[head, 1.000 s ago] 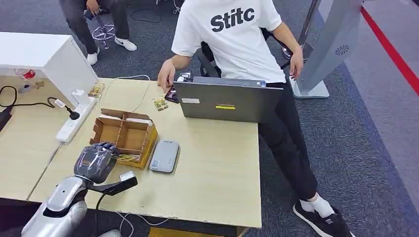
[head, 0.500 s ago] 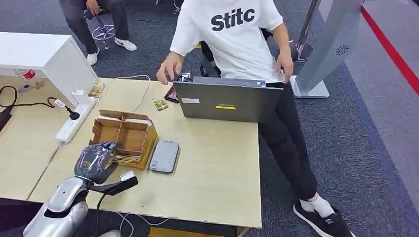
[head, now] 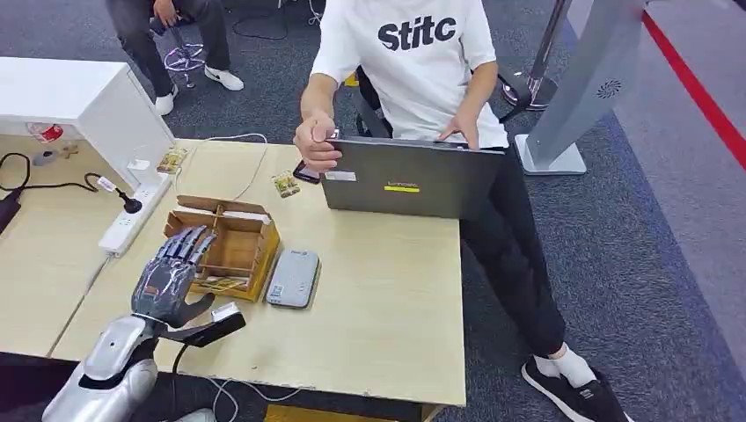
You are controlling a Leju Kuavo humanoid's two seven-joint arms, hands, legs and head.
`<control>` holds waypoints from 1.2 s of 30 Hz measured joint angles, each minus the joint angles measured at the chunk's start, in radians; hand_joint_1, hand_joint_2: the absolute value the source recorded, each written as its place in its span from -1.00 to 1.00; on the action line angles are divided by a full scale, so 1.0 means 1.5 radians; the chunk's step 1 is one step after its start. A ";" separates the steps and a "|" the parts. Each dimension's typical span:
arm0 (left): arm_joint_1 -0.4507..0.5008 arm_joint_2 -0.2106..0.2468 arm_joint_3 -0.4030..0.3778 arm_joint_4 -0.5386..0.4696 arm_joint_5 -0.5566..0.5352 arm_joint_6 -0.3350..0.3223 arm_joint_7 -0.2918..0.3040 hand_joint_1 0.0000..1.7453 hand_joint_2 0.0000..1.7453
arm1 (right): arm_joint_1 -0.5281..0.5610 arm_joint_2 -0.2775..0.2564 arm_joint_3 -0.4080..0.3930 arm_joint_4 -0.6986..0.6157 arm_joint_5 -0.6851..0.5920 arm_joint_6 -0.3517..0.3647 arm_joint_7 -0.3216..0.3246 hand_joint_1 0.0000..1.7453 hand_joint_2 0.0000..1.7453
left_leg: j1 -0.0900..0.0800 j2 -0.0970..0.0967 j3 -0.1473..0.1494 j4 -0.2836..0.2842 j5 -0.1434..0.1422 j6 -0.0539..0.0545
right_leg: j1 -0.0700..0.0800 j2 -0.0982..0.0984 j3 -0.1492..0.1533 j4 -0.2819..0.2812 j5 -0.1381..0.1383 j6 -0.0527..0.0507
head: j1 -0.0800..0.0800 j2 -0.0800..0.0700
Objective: Pass the card to the sensor for recognition and then transmit it.
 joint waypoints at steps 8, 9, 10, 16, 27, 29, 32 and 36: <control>0.013 -0.007 -0.001 -0.016 0.060 -0.057 -0.044 -1.00 1.00 | 0.000 0.000 0.002 0.000 -0.003 0.001 -0.002 -1.00 1.00 | 0.000 0.000 0.000 0.000 0.000 0.000 | 0.000 0.000 0.000 0.000 0.000 0.000 | 0.000 0.000; 0.014 -0.009 -0.001 -0.017 0.063 -0.061 -0.045 -1.00 1.00 | 0.000 0.000 0.002 0.000 -0.004 0.001 -0.002 -1.00 1.00 | 0.000 0.000 0.000 0.000 0.000 0.000 | 0.000 0.000 0.000 0.000 0.000 0.000 | 0.000 0.000; 0.015 -0.009 -0.001 -0.018 0.063 -0.063 -0.045 -1.00 1.00 | 0.000 0.000 0.002 0.000 -0.005 0.001 -0.002 -1.00 1.00 | 0.000 0.000 0.000 0.000 0.000 0.000 | 0.000 0.000 0.000 0.000 0.000 0.000 | 0.000 0.000; 0.018 -0.011 -0.001 -0.022 0.064 -0.068 -0.045 -0.46 1.00 | 0.000 0.000 0.003 0.000 -0.007 0.001 -0.002 -1.00 1.00 | 0.000 0.000 0.000 0.000 0.000 0.000 | 0.000 0.000 0.000 0.000 0.000 0.000 | 0.000 0.000; 0.023 -0.013 -0.001 -0.036 0.069 -0.054 -0.054 1.00 1.00 | 0.000 0.000 0.004 0.000 -0.008 0.001 -0.002 -1.00 1.00 | 0.000 0.000 0.000 0.000 0.000 0.000 | 0.000 0.000 0.000 0.000 0.000 0.000 | 0.000 0.000; 0.024 -0.014 -0.001 -0.039 0.069 -0.044 -0.056 1.00 1.00 | 0.000 0.000 0.006 0.000 -0.008 0.001 -0.002 -1.00 1.00 | 0.000 0.000 0.000 0.000 0.000 0.000 | 0.000 0.000 0.000 0.000 0.000 0.000 | 0.000 0.000; 0.025 -0.018 -0.001 -0.042 0.068 -0.022 -0.057 1.00 1.00 | 0.000 0.000 0.010 0.000 -0.009 0.001 -0.002 -1.00 1.00 | 0.000 0.000 0.000 0.000 0.000 0.000 | 0.000 0.000 0.000 0.000 0.000 0.000 | 0.000 0.000; 0.024 -0.023 -0.001 -0.046 0.053 0.018 -0.057 1.00 1.00 | -0.001 0.000 0.015 0.000 -0.013 -0.001 -0.002 -1.00 1.00 | 0.000 0.000 0.000 0.000 0.000 0.000 | 0.000 0.000 0.000 0.000 0.000 0.000 | 0.000 0.000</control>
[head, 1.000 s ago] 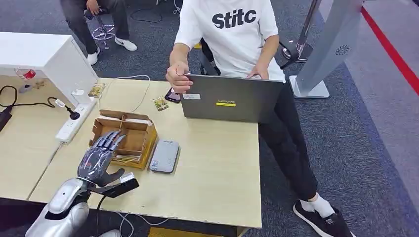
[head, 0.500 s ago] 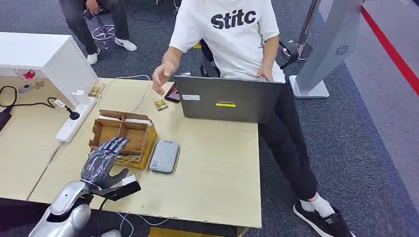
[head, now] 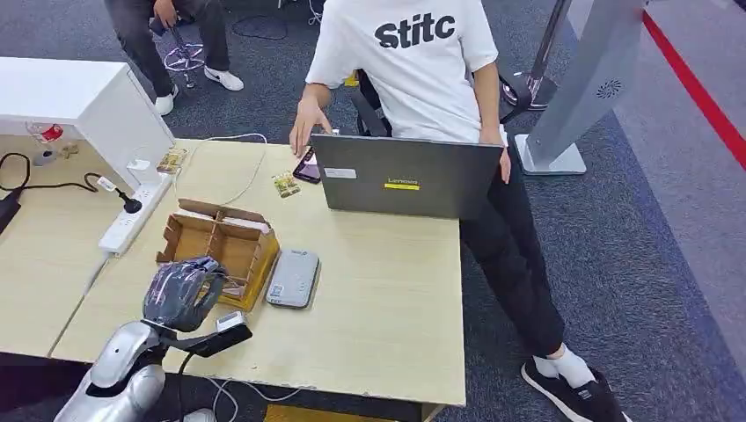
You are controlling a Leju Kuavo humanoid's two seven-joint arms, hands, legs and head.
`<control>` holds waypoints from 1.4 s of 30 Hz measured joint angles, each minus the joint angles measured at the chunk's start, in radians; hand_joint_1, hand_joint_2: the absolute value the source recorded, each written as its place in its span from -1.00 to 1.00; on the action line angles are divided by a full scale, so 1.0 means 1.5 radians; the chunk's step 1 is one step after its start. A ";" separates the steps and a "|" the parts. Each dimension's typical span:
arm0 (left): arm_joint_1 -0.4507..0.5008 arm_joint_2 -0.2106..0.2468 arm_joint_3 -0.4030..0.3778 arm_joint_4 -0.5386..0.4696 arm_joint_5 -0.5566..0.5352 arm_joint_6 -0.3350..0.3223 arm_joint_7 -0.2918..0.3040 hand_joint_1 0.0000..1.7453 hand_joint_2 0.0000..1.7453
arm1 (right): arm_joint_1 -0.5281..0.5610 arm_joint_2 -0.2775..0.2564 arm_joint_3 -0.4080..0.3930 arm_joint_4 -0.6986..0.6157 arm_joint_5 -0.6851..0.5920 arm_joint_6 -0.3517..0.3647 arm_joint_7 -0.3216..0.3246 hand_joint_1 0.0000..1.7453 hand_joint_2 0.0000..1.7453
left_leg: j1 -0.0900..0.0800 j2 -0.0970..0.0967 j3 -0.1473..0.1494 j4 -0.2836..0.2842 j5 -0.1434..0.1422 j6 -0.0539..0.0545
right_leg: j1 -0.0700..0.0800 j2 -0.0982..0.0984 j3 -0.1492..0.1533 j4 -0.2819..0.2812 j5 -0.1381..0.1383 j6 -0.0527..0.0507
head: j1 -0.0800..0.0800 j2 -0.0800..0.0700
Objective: Pass the card to the sensor for recognition and then transmit it.
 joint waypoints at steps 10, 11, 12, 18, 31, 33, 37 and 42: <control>-0.097 -0.007 0.000 -0.002 -0.074 0.064 0.066 1.00 1.00 | -0.002 0.000 0.013 0.000 0.001 -0.002 -0.003 -1.00 1.00 | 0.000 -0.001 0.000 0.000 0.001 0.000 | 0.000 -0.001 0.000 0.000 0.001 0.000 | 0.000 0.000; -0.111 -0.007 0.001 -0.002 -0.076 0.068 0.073 1.00 1.00 | -0.002 0.000 0.016 0.000 0.002 -0.002 -0.004 -1.00 1.00 | 0.000 -0.001 0.000 0.000 0.001 0.000 | 0.000 -0.001 0.000 0.000 0.001 0.000 | 0.000 0.000; -0.125 -0.007 0.001 0.000 -0.079 0.071 0.078 1.00 1.00 | -0.002 0.000 0.017 0.000 0.003 -0.002 -0.006 -1.00 1.00 | 0.000 -0.001 0.000 0.000 0.001 0.000 | 0.000 -0.001 0.000 0.000 0.001 0.000 | 0.000 0.000; -0.234 -0.007 0.000 0.056 -0.098 0.065 0.114 1.00 1.00 | -0.004 0.000 0.029 0.000 0.007 0.001 -0.006 -1.00 1.00 | 0.000 -0.001 0.000 0.000 0.001 0.000 | 0.000 -0.001 0.000 0.000 0.001 -0.001 | 0.000 0.000; -0.342 -0.007 -0.001 0.162 -0.123 0.059 0.134 1.00 1.00 | -0.007 0.000 0.044 0.000 0.006 0.005 0.003 -1.00 1.00 | 0.000 0.000 0.000 0.000 0.001 0.000 | 0.000 0.000 0.000 0.000 0.001 -0.001 | 0.000 0.000; -0.343 -0.007 -0.002 0.167 -0.124 0.062 0.134 1.00 1.00 | -0.008 0.000 0.045 0.000 0.006 0.005 0.003 -1.00 1.00 | 0.000 0.000 0.000 0.000 0.001 0.000 | 0.000 0.000 0.000 0.000 0.001 -0.001 | 0.000 0.000; -0.343 -0.007 -0.002 0.172 -0.127 0.069 0.135 1.00 1.00 | -0.008 0.000 0.047 0.000 0.006 0.005 0.003 -1.00 1.00 | 0.000 0.000 0.000 0.000 0.001 0.000 | 0.000 0.000 0.000 0.000 0.001 -0.001 | 0.000 0.000; -0.343 -0.007 -0.004 0.175 -0.138 0.073 0.142 1.00 1.00 | -0.008 0.000 0.049 0.000 0.002 0.004 0.003 -1.00 1.00 | 0.000 0.000 0.000 0.000 0.001 0.000 | 0.000 0.000 0.000 0.000 0.001 -0.001 | 0.000 0.000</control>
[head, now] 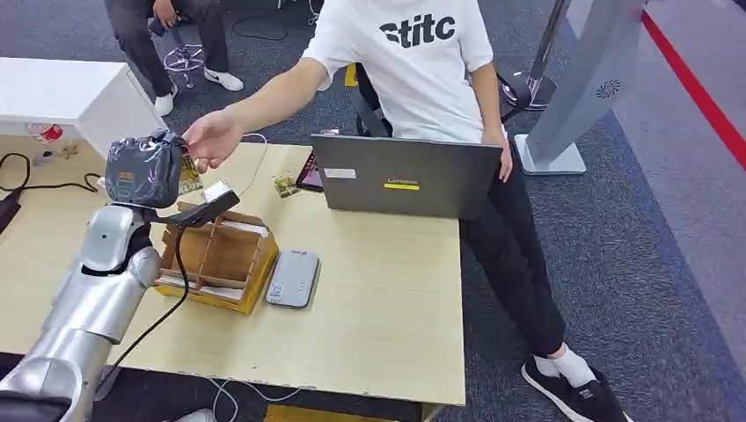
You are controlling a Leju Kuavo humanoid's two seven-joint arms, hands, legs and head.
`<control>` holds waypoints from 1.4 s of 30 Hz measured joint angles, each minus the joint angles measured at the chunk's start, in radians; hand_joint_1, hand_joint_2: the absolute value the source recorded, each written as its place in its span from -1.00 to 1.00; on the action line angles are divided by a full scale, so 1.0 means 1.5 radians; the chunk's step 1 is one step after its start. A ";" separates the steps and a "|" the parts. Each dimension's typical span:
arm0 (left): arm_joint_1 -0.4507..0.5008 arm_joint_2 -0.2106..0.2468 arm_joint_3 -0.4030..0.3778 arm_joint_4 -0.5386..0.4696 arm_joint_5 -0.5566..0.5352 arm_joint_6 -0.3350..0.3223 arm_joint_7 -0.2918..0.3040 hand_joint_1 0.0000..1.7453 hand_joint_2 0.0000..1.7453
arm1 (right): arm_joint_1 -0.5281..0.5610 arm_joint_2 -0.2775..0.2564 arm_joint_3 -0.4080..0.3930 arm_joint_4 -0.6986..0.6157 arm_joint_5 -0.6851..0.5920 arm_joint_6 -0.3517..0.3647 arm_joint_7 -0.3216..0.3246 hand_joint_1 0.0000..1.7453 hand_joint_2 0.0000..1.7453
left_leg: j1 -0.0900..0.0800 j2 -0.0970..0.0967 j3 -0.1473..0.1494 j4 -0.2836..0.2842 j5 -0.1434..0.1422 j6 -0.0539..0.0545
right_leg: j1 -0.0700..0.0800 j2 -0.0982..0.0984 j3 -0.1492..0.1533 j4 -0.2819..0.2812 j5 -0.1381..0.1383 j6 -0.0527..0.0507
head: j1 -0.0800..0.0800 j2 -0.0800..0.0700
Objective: Pass the card to the sensor for recognition and then transmit it.
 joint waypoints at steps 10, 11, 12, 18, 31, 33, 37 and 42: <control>0.000 0.000 -0.002 0.000 -0.001 0.000 0.004 -0.82 1.00 | 0.000 0.000 0.001 0.000 -0.002 0.000 0.000 -1.00 1.00 | 0.000 0.000 0.000 0.000 0.000 0.000 | 0.000 0.000 0.000 0.000 0.000 0.000 | 0.000 0.000; 0.000 0.000 -0.003 0.000 -0.001 0.000 0.004 -1.00 1.00 | 0.000 0.000 0.001 0.000 -0.002 0.000 0.000 -1.00 1.00 | 0.000 0.000 0.000 0.000 0.000 0.000 | 0.000 0.000 0.000 0.000 0.000 0.000 | 0.000 0.000; 0.000 0.000 -0.003 0.000 -0.001 -0.001 0.004 -1.00 1.00 | 0.000 0.000 0.001 0.000 -0.002 0.000 0.000 -1.00 1.00 | 0.000 0.000 0.000 0.000 0.000 0.000 | 0.000 0.000 0.000 0.000 0.000 0.000 | 0.000 0.000; 0.010 0.000 -0.004 -0.003 0.001 0.013 0.005 -1.00 1.00 | -0.001 0.000 0.001 0.000 -0.007 0.000 0.007 -1.00 1.00 | 0.000 0.000 0.000 0.000 0.000 0.000 | 0.000 0.000 0.000 0.000 0.000 0.000 | 0.000 0.000; 0.059 -0.007 -0.005 -0.067 -0.009 0.030 0.006 -1.00 1.00 | -0.003 0.000 0.004 0.000 -0.013 -0.001 0.010 -1.00 1.00 | 0.000 0.000 0.000 0.000 0.000 0.000 | 0.000 0.000 0.000 0.000 0.000 0.000 | 0.000 0.000; 0.074 -0.009 -0.005 -0.083 0.006 0.059 0.001 -1.00 1.00 | -0.002 0.000 0.004 0.000 -0.016 -0.002 0.010 -1.00 1.00 | 0.000 0.000 0.000 0.000 0.000 0.000 | 0.000 0.000 0.000 0.000 0.000 0.000 | 0.000 0.000; 0.166 -0.057 0.026 -0.216 0.184 0.151 -0.152 -1.00 1.00 | -0.001 0.000 0.004 0.000 -0.040 -0.012 0.008 -1.00 1.00 | 0.000 0.001 -0.001 0.000 0.000 0.000 | 0.000 0.001 0.000 0.000 0.000 0.000 | -0.001 0.000; 0.412 -0.210 0.119 -0.547 0.578 0.152 -0.404 -1.00 1.00 | 0.006 0.002 -0.006 0.000 -0.088 -0.041 -0.001 -1.00 1.00 | -0.001 0.010 0.002 0.000 -0.008 0.002 | -0.001 0.010 0.001 -0.002 -0.002 0.002 | 0.002 0.000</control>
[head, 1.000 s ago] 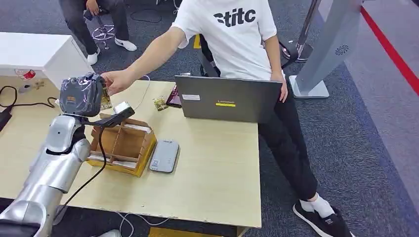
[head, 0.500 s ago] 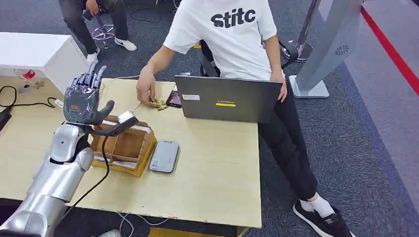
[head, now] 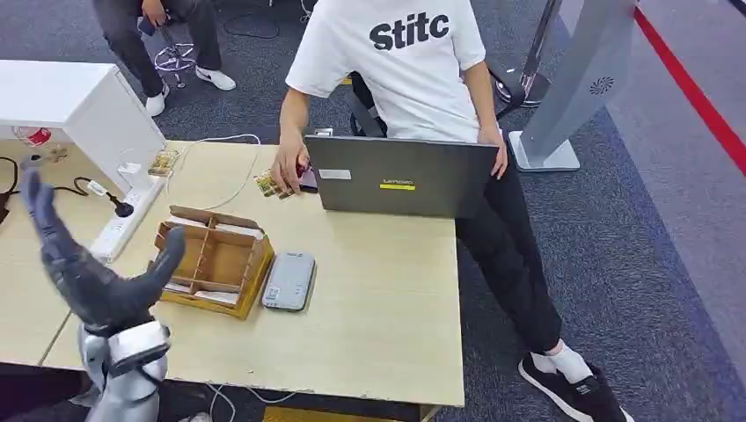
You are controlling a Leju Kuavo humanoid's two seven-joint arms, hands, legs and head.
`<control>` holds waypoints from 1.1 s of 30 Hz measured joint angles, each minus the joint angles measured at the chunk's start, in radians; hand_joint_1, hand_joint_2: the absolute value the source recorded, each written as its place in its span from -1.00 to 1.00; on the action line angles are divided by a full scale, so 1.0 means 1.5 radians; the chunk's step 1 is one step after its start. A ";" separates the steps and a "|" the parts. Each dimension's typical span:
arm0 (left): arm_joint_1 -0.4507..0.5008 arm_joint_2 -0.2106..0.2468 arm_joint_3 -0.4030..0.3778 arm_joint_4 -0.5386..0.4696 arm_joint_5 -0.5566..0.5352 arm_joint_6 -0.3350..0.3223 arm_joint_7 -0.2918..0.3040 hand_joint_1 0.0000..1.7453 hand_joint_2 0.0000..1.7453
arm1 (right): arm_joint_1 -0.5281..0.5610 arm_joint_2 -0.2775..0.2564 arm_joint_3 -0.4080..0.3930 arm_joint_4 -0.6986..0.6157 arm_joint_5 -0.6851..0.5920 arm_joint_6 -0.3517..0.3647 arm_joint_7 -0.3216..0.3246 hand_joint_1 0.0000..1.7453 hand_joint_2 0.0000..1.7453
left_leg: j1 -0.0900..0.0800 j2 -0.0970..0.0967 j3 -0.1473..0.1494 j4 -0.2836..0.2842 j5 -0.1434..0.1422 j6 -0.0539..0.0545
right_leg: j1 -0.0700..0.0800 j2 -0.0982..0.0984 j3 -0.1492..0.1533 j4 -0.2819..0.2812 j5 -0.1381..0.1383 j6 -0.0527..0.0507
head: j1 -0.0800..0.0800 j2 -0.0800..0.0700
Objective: Pass the card to the sensor for recognition and then transmit it.
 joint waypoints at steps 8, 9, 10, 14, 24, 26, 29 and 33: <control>0.089 -0.149 0.405 0.105 0.467 -0.234 0.057 -1.00 1.00 | 0.008 0.009 -0.027 0.001 -0.039 -0.024 -0.008 -1.00 1.00 | 0.000 -0.007 0.004 -0.002 -0.001 0.000 | 0.000 -0.007 0.005 -0.001 -0.005 0.002 | 0.001 0.000; 0.065 -0.138 0.471 0.226 0.465 -0.257 0.061 -1.00 1.00 | 0.007 0.009 -0.027 0.001 -0.035 -0.023 -0.005 -1.00 1.00 | 0.001 -0.004 0.005 -0.002 -0.001 -0.001 | 0.000 -0.005 0.006 -0.001 -0.004 0.001 | 0.000 0.000; 0.049 -0.120 0.522 0.333 0.463 -0.277 0.072 -1.00 1.00 | 0.006 0.009 -0.027 0.000 -0.034 -0.021 -0.003 -1.00 1.00 | 0.001 -0.003 0.006 -0.002 -0.002 -0.002 | 0.001 -0.002 0.006 0.000 -0.004 -0.001 | 0.000 0.000; 0.008 -0.071 0.615 0.677 0.328 -0.245 0.258 -1.00 1.00 | 0.006 0.009 -0.026 0.001 -0.027 -0.017 -0.006 -1.00 1.00 | 0.001 -0.002 0.007 -0.001 -0.001 -0.002 | 0.001 -0.002 0.004 0.000 -0.004 -0.001 | -0.006 0.000; -0.029 -0.105 0.373 0.998 -0.027 -0.327 0.714 1.00 1.00 | -0.002 0.009 0.007 0.004 0.002 0.001 0.009 1.00 1.00 | 0.000 -0.007 0.005 0.001 -0.002 0.001 | 0.000 -0.008 0.008 -0.002 -0.003 0.002 | 0.000 0.000; -0.034 -0.106 0.367 1.021 -0.012 -0.325 0.680 1.00 1.00 | -0.003 0.009 0.011 0.004 0.002 0.001 0.008 1.00 1.00 | 0.001 -0.008 0.005 0.001 -0.002 0.001 | 0.001 -0.009 0.008 -0.002 -0.003 0.002 | 0.000 0.000; -0.039 -0.108 0.366 1.043 0.002 -0.320 0.658 1.00 1.00 | -0.003 0.009 0.017 0.005 0.004 0.002 0.002 1.00 1.00 | 0.001 -0.008 0.005 0.001 -0.001 0.001 | 0.002 -0.009 0.008 -0.002 -0.003 0.002 | 0.000 0.000; -0.041 -0.110 0.366 1.059 -0.001 -0.314 0.647 -1.00 1.00 | -0.005 0.009 0.029 0.006 0.014 0.008 0.008 -1.00 1.00 | 0.002 -0.008 0.005 0.001 -0.001 0.001 | 0.002 -0.009 0.008 -0.002 -0.003 0.001 | 0.000 0.000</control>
